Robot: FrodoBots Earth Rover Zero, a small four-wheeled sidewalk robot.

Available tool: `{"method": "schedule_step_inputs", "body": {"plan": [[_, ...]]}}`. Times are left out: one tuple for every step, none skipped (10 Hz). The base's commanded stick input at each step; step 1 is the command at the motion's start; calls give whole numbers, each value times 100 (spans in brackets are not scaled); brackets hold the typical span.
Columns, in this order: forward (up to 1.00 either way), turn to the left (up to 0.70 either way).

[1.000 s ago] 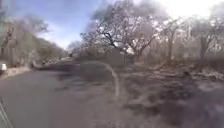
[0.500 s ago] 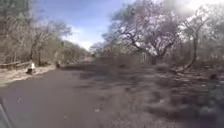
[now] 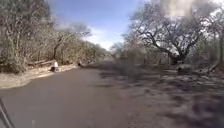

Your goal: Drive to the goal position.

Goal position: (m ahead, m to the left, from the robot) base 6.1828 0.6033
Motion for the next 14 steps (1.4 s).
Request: {"method": "schedule_step_inputs", "body": {"plan": [[0,0],[0,0],[0,0],[0,0],[70,0],[70,0],[70,0],[70,0],[70,0],[70,0],[70,0],[70,0],[70,0],[70,0]]}}
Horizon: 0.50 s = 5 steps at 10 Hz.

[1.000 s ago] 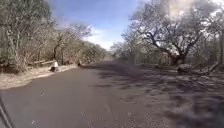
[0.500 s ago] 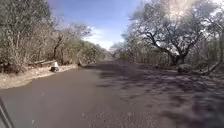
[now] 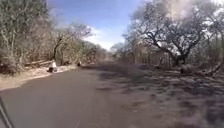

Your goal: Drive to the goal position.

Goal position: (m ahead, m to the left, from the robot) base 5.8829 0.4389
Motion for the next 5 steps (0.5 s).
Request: {"method": "schedule_step_inputs", "body": {"plan": [[70,0],[70,0],[70,0],[70,0],[70,0]]}}
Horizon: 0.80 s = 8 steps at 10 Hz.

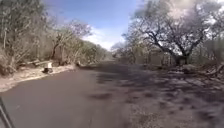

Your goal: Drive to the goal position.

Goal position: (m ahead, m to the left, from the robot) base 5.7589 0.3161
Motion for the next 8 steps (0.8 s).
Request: {"method": "schedule_step_inputs", "body": {"plan": [[70,0],[70,0],[70,0],[70,0],[70,0],[70,0],[70,0],[70,0]]}}
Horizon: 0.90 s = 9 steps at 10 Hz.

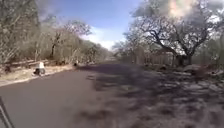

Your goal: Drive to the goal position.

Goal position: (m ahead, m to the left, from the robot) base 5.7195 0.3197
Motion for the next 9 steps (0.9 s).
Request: {"method": "schedule_step_inputs", "body": {"plan": [[70,0],[70,0],[70,0],[70,0],[70,0],[70,0],[70,0],[70,0],[70,0]]}}
